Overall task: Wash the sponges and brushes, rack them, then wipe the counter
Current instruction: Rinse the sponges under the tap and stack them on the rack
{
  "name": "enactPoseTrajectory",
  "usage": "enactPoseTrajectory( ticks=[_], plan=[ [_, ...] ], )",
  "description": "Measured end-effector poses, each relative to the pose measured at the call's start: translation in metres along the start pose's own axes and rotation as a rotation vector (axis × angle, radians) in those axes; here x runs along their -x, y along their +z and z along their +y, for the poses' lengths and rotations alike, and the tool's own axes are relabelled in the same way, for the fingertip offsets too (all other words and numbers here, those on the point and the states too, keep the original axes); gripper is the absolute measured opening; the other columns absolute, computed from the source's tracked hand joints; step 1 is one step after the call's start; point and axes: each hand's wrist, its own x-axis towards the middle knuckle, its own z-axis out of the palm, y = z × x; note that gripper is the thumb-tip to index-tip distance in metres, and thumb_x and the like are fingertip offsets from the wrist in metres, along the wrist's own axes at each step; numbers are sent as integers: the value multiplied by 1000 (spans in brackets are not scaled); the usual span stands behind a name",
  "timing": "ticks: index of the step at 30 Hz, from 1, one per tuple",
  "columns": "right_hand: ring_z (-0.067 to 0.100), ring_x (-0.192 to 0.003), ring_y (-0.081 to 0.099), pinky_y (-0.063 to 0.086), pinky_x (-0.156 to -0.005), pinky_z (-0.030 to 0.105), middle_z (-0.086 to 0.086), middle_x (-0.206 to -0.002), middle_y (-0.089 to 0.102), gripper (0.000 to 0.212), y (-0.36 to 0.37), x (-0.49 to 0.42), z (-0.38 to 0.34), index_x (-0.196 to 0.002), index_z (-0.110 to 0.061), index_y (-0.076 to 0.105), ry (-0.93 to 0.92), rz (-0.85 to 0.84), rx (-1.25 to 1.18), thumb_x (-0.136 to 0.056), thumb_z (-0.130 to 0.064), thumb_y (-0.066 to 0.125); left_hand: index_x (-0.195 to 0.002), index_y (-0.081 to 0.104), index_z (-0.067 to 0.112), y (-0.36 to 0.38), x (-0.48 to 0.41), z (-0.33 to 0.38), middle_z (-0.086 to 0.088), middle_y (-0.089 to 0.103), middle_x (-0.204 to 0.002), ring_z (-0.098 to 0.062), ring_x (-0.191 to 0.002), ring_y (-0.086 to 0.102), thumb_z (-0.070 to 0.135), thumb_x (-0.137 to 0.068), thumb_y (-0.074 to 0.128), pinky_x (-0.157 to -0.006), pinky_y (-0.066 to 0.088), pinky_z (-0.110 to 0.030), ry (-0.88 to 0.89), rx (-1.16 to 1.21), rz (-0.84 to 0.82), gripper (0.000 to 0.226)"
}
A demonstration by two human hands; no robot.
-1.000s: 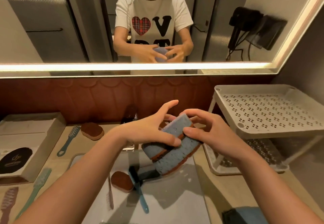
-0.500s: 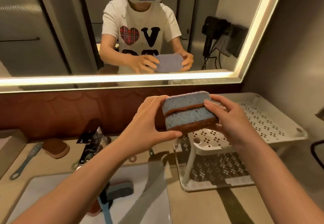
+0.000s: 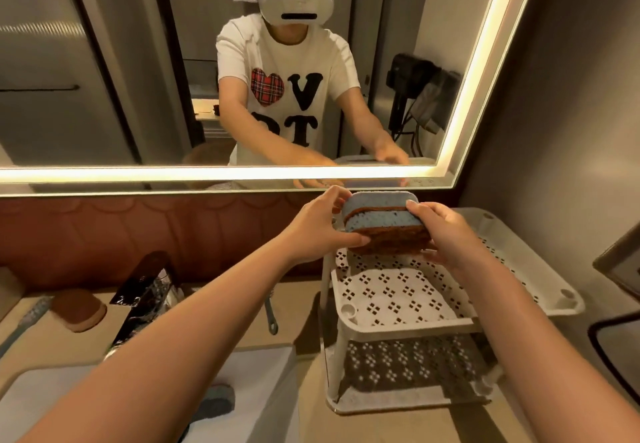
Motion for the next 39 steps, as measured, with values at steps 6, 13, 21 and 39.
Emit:
enactPoseTrajectory(
  ticks=[6, 13, 21, 39],
  plan=[
    [20, -95, 57, 53, -72, 33, 8, -113, 56, 48, 1, -25, 2, -125, -15, 49, -25, 28, 204, -88, -45, 54, -130, 41, 17, 5, -14, -14, -3, 56, -126, -19, -116, 54, 31, -73, 77, -98, 48, -42, -70, -18, -31, 69],
    [10, -77, 49, 34, -50, 20, 4, -110, 51, 47, 10, -38, 11, -128, -12, 45, -64, 6, 338, -92, -42, 51, -134, 39, 16, 8, -12, -23, -3, 54, -129, -16, -117, 51, 24, -76, 75, -99, 45, -30, -123, -67, -25, 69],
    [18, -90, 50, 36, -54, 22, 7, -109, 52, 48, 6, -44, 18, -121, -10, 49, -91, 50, 367, -89, -45, 53, -137, 40, 20, 19, -14, -22, -4, 49, -132, -22, -122, 44, 38, -77, 70, -104, 39, -45, -134, -239, 30, 69],
    [16, -83, 56, 48, -73, 35, 2, -90, 61, 23, 26, -7, 2, -86, -20, 60, -479, 279, 668, -87, -42, 57, -144, 27, 15, -9, 16, -6, -6, 34, -149, -23, -136, 32, 45, -85, 60, -111, 32, -39, -178, -212, -16, 74]
  ],
)
